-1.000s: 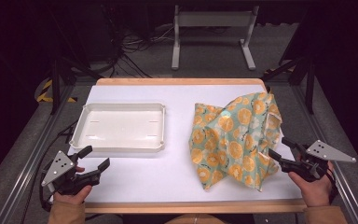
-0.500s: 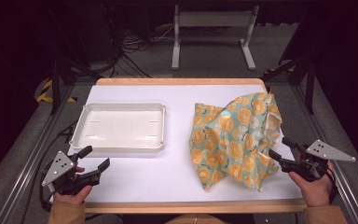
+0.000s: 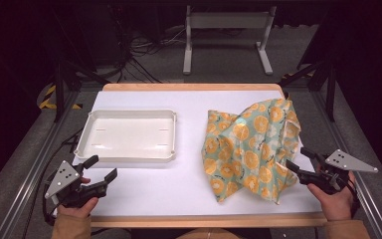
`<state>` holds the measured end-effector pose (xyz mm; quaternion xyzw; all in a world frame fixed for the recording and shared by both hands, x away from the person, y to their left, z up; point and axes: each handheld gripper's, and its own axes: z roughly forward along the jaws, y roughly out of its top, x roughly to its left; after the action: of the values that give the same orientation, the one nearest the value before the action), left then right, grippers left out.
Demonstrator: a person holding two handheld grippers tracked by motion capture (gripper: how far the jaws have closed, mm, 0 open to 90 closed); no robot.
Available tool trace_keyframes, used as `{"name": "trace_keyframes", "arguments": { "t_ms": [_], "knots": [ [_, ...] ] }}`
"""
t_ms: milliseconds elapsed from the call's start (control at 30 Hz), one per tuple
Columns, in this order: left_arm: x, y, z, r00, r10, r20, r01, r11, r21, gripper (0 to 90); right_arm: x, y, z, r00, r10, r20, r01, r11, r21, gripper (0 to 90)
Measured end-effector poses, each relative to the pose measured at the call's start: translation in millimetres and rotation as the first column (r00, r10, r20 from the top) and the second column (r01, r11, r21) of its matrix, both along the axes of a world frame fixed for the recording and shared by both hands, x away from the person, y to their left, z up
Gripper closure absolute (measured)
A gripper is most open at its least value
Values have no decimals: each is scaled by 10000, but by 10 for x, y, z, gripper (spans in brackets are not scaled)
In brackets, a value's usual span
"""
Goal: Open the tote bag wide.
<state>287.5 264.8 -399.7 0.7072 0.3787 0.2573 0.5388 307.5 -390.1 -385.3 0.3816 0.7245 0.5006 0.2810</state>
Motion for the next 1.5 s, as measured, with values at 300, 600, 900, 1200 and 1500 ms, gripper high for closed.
{"name": "trace_keyframes", "arguments": {
  "t_ms": [300, 600, 900, 1200, 1500],
  "knots": [
    [1, -4, -1, 10000, 9, 5, -9, 10000, 5, 223, 3, -10, -10, 10000, -9, -31, 9, 10000, -5, 271],
    [6, -8, -3, 10000, -11, -5, 11, 10000, 26, 222, 4, -8, -27, 9999, 96, 110, -95, 10000, -28, 298],
    [17, -20, -5, 10000, -6, -8, 6, 10000, 26, 223, 5, -31, -38, 10000, 92, 12, -92, 9999, 102, 295],
    [17, -13, -9, 10000, -6, -3, 6, 10000, 7, 223, 49, -49, -65, 9992, -204, -334, 208, 9997, 90, 277],
    [10, -11, -6, 10000, 27, -23, -27, 10000, 58, 223, 82, -96, -91, 9972, -533, -519, 538, 9985, 80, 276]
  ]
}}
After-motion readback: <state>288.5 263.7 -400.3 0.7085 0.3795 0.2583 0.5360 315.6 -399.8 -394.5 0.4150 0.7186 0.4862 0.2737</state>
